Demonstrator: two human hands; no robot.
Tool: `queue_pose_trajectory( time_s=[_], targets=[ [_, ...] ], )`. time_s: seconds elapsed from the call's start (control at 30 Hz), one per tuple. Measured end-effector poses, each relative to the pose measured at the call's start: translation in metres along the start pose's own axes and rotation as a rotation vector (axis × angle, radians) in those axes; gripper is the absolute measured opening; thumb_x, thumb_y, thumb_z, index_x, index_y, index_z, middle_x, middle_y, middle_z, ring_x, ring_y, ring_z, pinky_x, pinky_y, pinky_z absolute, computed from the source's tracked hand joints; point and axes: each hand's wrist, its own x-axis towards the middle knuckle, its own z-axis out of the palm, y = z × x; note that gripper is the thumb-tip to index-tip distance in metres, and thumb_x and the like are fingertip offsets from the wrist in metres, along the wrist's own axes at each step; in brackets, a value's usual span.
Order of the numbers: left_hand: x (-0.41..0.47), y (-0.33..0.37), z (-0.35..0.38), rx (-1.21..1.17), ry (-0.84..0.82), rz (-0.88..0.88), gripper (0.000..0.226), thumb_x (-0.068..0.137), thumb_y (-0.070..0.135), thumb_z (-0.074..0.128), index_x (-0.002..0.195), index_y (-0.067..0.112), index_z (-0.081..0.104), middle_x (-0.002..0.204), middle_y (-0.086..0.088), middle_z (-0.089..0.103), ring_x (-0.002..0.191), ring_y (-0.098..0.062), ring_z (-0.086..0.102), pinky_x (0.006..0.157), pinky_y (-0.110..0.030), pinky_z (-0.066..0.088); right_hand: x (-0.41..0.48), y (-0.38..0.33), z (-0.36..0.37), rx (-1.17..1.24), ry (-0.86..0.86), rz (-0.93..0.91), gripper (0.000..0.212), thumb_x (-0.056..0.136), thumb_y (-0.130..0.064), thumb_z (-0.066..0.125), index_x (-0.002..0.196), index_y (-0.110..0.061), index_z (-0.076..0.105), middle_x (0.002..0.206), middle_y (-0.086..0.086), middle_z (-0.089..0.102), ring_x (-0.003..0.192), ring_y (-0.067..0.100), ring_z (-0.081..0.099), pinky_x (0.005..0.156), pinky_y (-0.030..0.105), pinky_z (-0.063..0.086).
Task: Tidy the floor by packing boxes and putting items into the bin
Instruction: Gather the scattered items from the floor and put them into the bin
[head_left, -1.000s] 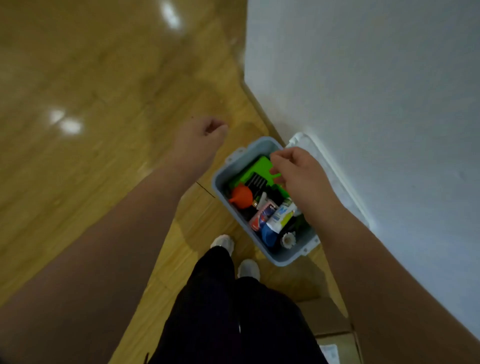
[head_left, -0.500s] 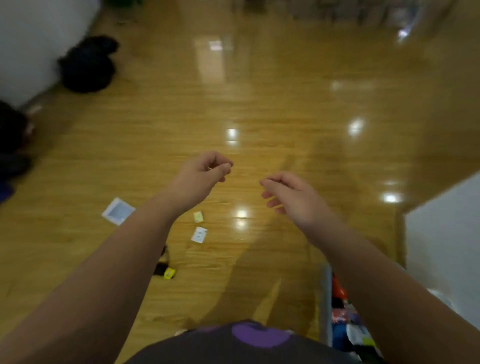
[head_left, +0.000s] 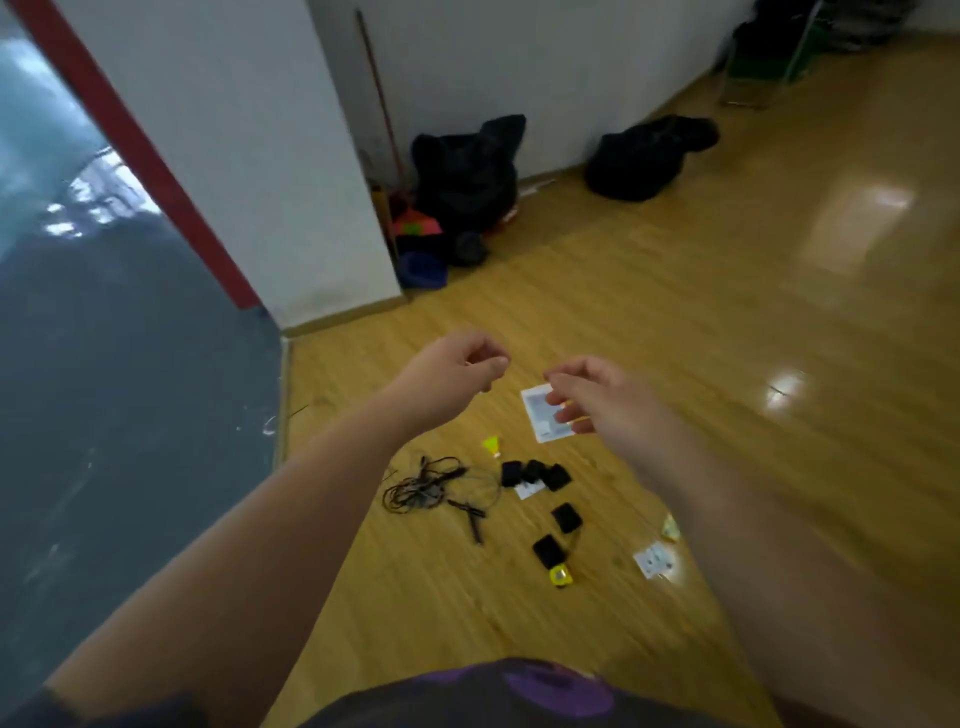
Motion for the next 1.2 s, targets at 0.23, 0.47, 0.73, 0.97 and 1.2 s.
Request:
queue_pose_trajectory(
  time_s=[0.23,0.47,0.73,0.97,1.2],
  targets=[
    [0.051,-0.052,-0.02,-0.097,0.049,-0.139,0.012,0.096,0.035,0.053,0.101,0.034,0.065,0.097,0.007,0.07,0.09,-0.01,0.066,0.084,-0.042,0.056,0.071,-0.003,0.019,-0.036,-0.108,0.101,0.015,0.095,-0.035,0.058,0.099,-0.024,0.066,0.093,-0.002,0.071,0.077,0.013,0.066,0.071,0.029,0.052],
    [0.138,-0.046,-0.01,-0.113,0.074,-0.164,0.012,0.096,0.034,0.054,0.102,0.033,0.065,0.097,0.011,0.069,0.088,-0.002,0.065,0.076,-0.028,0.054,0.164,-0.011,-0.02,-0.127,-0.144,0.105,0.014,0.095,-0.034,0.057,0.098,-0.023,0.065,0.094,-0.001,0.07,0.075,0.012,0.063,0.077,0.035,0.053],
    [0.218,-0.059,-0.012,-0.151,0.086,-0.228,0.013,0.096,0.034,0.054,0.101,0.032,0.066,0.096,0.01,0.07,0.087,-0.004,0.066,0.081,-0.036,0.056,0.258,-0.008,-0.032,-0.133,-0.217,0.148,0.017,0.093,-0.039,0.058,0.1,-0.024,0.064,0.094,-0.004,0.072,0.074,0.009,0.065,0.072,0.031,0.052],
    [0.288,-0.103,-0.017,-0.2,0.006,-0.294,0.012,0.096,0.033,0.054,0.097,0.033,0.066,0.097,0.011,0.07,0.087,-0.004,0.066,0.082,-0.034,0.054,0.33,0.014,-0.018,-0.107,-0.192,0.27,0.014,0.093,-0.036,0.058,0.095,-0.024,0.065,0.089,-0.004,0.072,0.073,0.011,0.065,0.077,0.035,0.052],
    [0.378,-0.177,-0.023,-0.271,-0.164,-0.377,0.012,0.097,0.028,0.054,0.096,0.027,0.066,0.097,0.008,0.07,0.087,-0.005,0.066,0.084,-0.039,0.053,0.409,0.05,0.015,-0.074,-0.057,0.431,0.013,0.094,-0.037,0.058,0.096,-0.026,0.065,0.092,-0.004,0.071,0.074,0.01,0.066,0.067,0.027,0.049]
  ],
)
